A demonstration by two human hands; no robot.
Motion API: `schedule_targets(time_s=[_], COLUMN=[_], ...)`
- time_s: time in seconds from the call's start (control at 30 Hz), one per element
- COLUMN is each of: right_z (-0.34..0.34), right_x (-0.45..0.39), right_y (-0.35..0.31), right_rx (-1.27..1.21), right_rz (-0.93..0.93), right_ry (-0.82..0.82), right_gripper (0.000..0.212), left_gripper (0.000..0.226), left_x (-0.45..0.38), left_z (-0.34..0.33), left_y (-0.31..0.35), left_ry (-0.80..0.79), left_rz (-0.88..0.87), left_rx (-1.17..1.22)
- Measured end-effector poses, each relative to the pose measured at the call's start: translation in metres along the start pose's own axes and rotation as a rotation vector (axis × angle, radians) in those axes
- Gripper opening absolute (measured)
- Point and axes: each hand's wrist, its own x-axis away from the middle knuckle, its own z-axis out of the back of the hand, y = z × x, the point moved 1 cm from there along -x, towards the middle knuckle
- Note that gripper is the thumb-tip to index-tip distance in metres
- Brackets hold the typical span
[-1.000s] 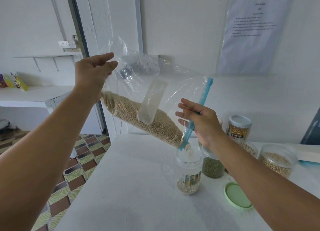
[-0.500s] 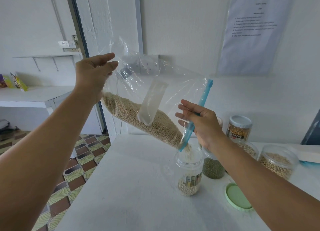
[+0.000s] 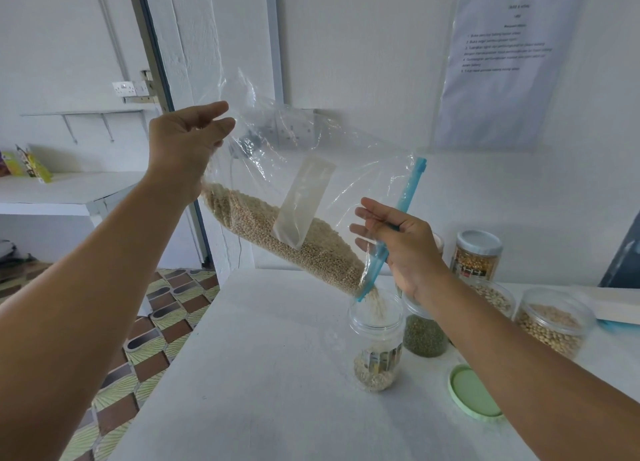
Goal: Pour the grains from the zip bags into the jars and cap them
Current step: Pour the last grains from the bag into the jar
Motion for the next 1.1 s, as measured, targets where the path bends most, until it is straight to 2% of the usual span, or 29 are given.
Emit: schedule_targets(time_s=[0.9,1.1], right_z=[0.0042,0.0050], right_x=[-0.0020,-0.0028], right_y=[0.0052,0.0067], right_rx=[-0.018,-0.023], right_rz=[-0.010,-0.018], right_ry=[0.004,0.004], right_gripper=[0.029,0.030], left_gripper=[0.026,0.035], left_x=[-0.0028,-0.0035], left_z=[-0.0075,-0.0085], left_y=[-0.0032,-0.0049], left_ry=[0.016,0.000], left_rz=[0.000,-0.004], left_rx=[-0.022,-0.051])
